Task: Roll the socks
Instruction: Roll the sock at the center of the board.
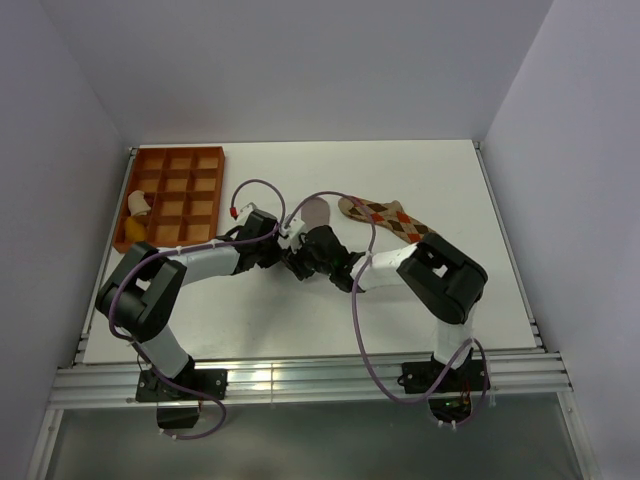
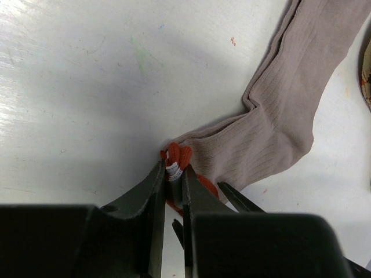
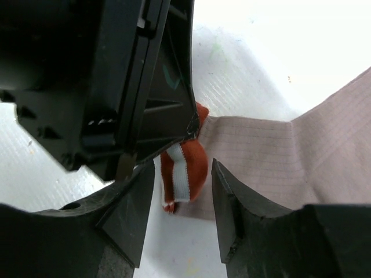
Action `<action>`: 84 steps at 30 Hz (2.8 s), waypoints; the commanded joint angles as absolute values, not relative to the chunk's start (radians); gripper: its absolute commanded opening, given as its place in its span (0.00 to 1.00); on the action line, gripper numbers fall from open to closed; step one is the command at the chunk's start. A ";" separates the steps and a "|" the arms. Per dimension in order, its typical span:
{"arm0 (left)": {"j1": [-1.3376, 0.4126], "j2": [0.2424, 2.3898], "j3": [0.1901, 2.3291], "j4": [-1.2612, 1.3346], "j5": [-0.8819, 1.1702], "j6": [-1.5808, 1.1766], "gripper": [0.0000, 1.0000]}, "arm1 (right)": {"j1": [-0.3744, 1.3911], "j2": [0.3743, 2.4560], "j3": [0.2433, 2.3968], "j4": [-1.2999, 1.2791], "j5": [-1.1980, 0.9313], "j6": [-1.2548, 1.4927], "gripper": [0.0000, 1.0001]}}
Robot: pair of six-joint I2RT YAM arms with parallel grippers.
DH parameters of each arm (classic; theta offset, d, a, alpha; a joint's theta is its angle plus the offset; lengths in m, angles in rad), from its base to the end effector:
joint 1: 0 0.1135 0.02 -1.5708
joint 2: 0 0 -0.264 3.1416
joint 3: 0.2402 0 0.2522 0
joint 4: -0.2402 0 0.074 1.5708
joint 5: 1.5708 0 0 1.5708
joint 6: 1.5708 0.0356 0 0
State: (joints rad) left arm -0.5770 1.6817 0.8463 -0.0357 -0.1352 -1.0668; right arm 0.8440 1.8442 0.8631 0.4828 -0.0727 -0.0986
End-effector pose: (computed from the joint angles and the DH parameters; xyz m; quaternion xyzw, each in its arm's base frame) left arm 0.2779 -0.1751 0.1509 -0.2497 0.9037 -0.2073 0.2793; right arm 0.2463 0.2809 0.1451 -0.4066 0.7570 0.2150 0.4642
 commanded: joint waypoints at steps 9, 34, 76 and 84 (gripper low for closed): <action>-0.581 1.657 0.848 -0.054 -0.121 -1.069 0.00 | 0.881 1.894 0.911 0.426 -0.043 -0.115 0.42; -0.569 1.471 0.712 0.024 -0.219 -1.230 0.46 | 0.787 1.859 0.920 0.291 -0.132 0.219 0.00; -0.606 1.701 0.770 0.279 -0.064 -1.174 0.45 | 0.508 2.023 0.650 0.850 -0.523 0.957 0.00; -0.609 1.759 0.787 0.290 -0.046 -1.161 0.41 | 0.506 2.039 0.661 0.835 -0.548 0.969 0.00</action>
